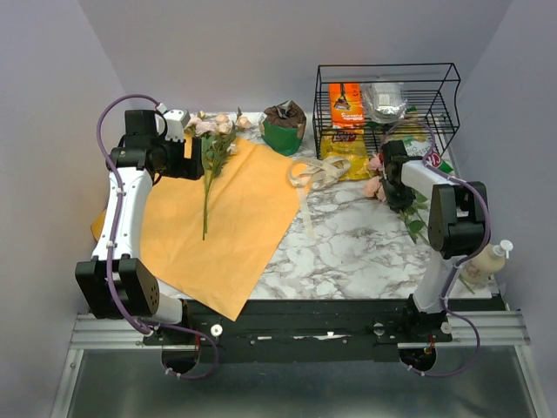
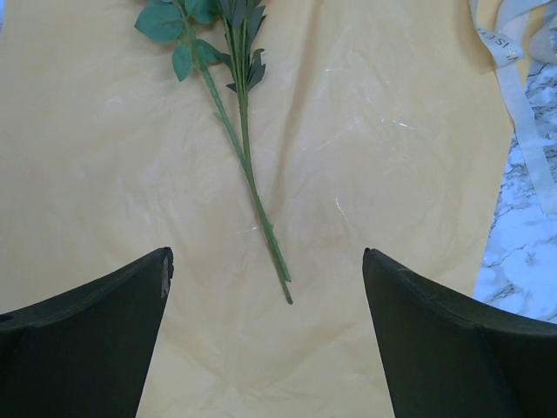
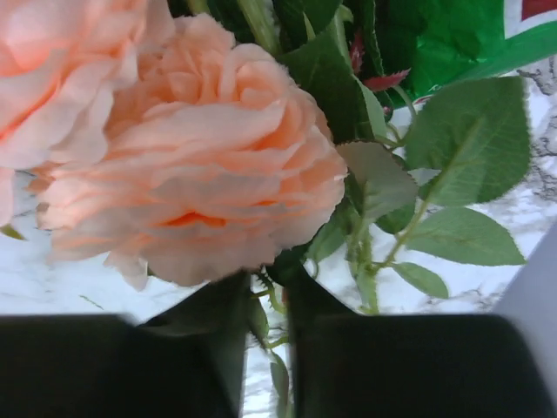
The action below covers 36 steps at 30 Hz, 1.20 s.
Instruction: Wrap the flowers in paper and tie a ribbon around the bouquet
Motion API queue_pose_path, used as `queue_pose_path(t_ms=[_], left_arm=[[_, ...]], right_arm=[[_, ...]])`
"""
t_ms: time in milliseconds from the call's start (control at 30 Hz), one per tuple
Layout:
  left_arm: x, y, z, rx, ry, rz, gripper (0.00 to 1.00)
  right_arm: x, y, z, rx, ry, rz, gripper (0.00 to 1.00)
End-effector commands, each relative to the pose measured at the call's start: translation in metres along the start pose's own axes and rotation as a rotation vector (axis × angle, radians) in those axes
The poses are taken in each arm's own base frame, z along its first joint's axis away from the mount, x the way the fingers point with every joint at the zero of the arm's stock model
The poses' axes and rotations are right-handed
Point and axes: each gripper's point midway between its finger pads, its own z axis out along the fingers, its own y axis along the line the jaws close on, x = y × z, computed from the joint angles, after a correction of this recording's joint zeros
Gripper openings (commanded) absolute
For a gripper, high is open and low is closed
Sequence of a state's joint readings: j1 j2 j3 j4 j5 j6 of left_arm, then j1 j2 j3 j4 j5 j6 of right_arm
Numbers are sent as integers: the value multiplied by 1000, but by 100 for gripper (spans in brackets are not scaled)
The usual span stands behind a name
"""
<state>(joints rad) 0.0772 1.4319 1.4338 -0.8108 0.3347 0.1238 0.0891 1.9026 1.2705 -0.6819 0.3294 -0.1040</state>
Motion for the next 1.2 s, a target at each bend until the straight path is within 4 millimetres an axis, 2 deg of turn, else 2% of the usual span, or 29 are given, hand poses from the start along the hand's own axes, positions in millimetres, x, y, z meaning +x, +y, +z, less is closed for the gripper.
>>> queue_pose_path(t_ms=[0, 33, 67, 167, 233, 300, 333, 367, 500, 533, 600, 633, 667, 700, 767, 800, 833, 900, 933, 967, 1000, 1033, 1067, 1133, 1167], left_arm=[[-6, -7, -10, 27, -34, 9, 99], [-7, -8, -11, 29, -37, 9, 99], [-7, -8, -11, 29, -37, 9, 99], [-7, -8, -13, 31, -39, 9, 99], [-9, -10, -15, 36, -44, 16, 99], [-12, -14, -18, 52, -57, 22, 99], [-13, -16, -19, 62, -60, 23, 99], [-14, -18, -20, 71, -63, 23, 99], [-23, -41, -30, 189, -97, 38, 99], [-24, -47, -31, 220, -101, 45, 99], [-26, -58, -37, 271, -102, 55, 99], [-28, -71, -41, 335, -109, 63, 98], [-28, -78, -44, 365, -104, 66, 95], [-31, -86, -47, 402, -112, 74, 93], [-30, -109, -55, 487, -109, 114, 84], [-32, -114, -62, 502, -119, 140, 83], [-31, -127, -66, 537, -117, 177, 84], [-30, -150, -78, 601, -136, 249, 90], [-32, -157, -83, 620, -150, 264, 93], [-34, -167, -87, 646, -166, 277, 96], [-35, -176, -94, 679, -184, 277, 98], [-37, -181, -96, 699, -192, 268, 99], [-43, -187, -99, 721, -219, 269, 99], [-39, -200, -102, 782, -201, 208, 99], [-44, -203, -101, 787, -227, 209, 99]], right_arm=[[4, -15, 4, 77, 25, -8, 17], [4, -16, 2, 80, 19, -6, 1], [2, -16, -1, 79, 13, -2, 0], [-7, -17, -27, 39, -51, 33, 1], [-12, -11, -57, -13, -104, 49, 1], [-11, 5, -79, -94, -133, 38, 1], [-14, 14, -100, -128, -180, 25, 1], [-14, 26, -111, -188, -199, 4, 1], [-6, 66, -163, -356, -259, -142, 1], [-5, 82, -177, -415, -282, -193, 1], [-7, 105, -217, -575, -372, -239, 1], [-9, 116, -235, -640, -413, -241, 1], [-11, 128, -264, -753, -475, -242, 1], [-23, 133, -285, -815, -560, -225, 1], [-36, 145, -327, -942, -643, -136, 1], [-53, 144, -349, -961, -743, -92, 1], [-59, 151, -364, -1006, -741, -9, 1], [-83, 154, -395, -1048, -838, 60, 1], [-85, 167, -411, -1094, -840, 91, 1], [-93, 169, -424, -1106, -879, 114, 1], [-102, 174, -445, -1152, -949, 123, 1], [-103, 192, -454, -1204, -932, 129, 1], [-108, 198, -463, -1228, -947, 141, 1], [-112, 212, -494, -1313, -978, 147, 1], [-117, 224, -495, -1334, -967, 142, 1]])
